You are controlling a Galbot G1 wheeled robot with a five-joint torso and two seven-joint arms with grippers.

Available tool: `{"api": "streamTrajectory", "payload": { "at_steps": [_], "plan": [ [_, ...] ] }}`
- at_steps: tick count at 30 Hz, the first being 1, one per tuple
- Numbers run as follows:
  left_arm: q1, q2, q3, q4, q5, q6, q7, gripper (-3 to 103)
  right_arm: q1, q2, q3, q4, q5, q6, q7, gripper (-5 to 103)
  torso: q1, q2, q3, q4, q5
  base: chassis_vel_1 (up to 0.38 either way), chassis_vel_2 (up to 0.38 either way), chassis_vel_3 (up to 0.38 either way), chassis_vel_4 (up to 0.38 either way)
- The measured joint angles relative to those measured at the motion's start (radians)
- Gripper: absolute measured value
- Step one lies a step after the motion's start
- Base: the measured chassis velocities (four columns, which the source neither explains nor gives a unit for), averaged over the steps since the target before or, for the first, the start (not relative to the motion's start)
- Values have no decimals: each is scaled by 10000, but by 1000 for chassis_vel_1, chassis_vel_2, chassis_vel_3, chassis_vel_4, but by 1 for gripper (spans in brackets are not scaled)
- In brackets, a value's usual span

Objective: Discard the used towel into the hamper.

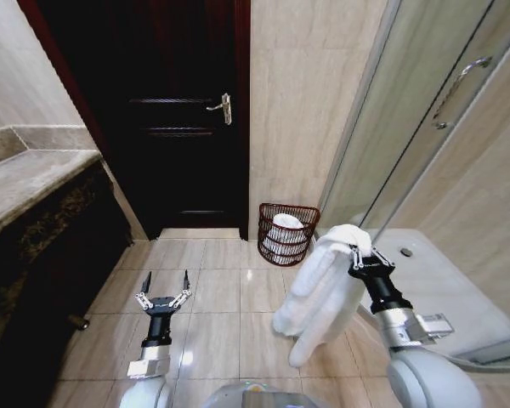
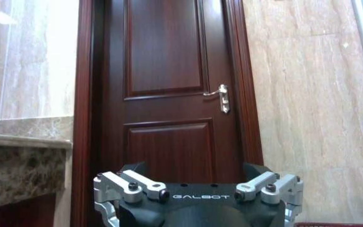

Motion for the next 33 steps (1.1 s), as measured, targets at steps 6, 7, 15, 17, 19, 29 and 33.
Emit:
{"api": "streamTrajectory", "payload": {
  "at_steps": [6,7,15,17,19,29,33],
  "plan": [
    [-4,-31,14,-7,31,12,29,100,79,-13,-8,0,5,-14,6,5,-2,-17,-7,-1,1,-170,161,158,-168],
    [-7,-48,15,-16,38,13,33,100,93,-14,-10,1,5,-21,7,5,-4,-21,-9,0,1,-161,180,188,-177],
    [93,-63,23,-10,47,-47,22,100,79,-51,6,1,17,-42,23,5,-11,-33,-18,0,-1,-153,179,162,-177],
    [107,-63,19,-11,48,-70,14,100,58,-57,21,0,17,-42,19,5,-13,-35,-20,0,2,-130,169,124,-184],
    [130,-73,11,-26,48,-80,9,100,24,-62,28,1,29,-42,19,5,-14,-38,-22,0,0,-112,181,107,-188],
    [207,-179,21,-130,175,-87,-9,100,-58,-99,85,1,333,-54,87,5,-16,-46,-26,1,4,-106,221,112,-221],
    [235,-250,30,-158,298,-89,-25,100,-6,-143,129,1,598,-146,118,5,-12,-51,-25,-1,8,-112,179,94,-172]
  ]
}}
